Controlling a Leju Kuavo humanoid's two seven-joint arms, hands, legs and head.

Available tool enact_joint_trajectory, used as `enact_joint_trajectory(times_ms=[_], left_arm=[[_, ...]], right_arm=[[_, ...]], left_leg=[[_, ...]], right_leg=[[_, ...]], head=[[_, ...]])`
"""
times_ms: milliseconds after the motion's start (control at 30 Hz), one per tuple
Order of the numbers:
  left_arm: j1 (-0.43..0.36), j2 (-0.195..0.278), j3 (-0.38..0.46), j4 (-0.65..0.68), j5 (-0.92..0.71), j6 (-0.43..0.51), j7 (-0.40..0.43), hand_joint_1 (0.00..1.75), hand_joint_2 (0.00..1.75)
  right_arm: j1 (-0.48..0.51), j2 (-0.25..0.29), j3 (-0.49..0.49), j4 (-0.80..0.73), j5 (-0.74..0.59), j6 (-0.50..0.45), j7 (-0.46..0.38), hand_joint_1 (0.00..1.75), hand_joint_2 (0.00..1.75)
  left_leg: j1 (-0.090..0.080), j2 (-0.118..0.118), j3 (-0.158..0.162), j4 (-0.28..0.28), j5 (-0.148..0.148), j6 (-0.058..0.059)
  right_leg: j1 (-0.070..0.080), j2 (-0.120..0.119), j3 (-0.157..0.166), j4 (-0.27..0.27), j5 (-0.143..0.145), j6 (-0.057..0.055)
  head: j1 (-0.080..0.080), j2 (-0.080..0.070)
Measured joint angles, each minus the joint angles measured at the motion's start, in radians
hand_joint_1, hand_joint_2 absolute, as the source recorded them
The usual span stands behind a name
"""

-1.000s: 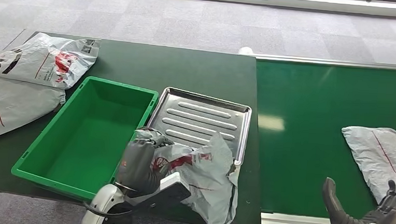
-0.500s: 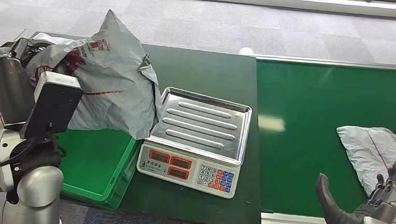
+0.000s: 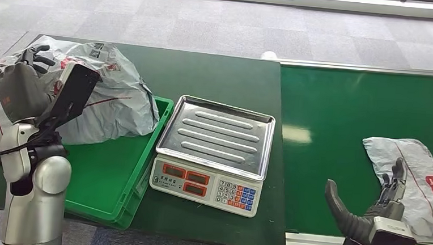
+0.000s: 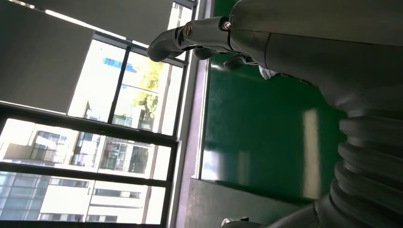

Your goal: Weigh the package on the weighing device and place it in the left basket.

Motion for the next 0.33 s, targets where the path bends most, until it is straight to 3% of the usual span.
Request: enact_joint_trajectory(times_ms=[333], left_arm=[[0.003,-0.007,0.057,0.119,-0.07,-0.018,0.008,0.0,1.75]], right_arm=[[-0.015,-0.032,0.044,0.027,-0.001,-0.015,0.021,0.0,1.75]], left_leg=[[0.0,0.0,-0.001,0.0,0.0,0.0]], right_leg=[[0.0,0.0,0.0,0.0,0.0,0.0]], head=[[0.0,0.0]])
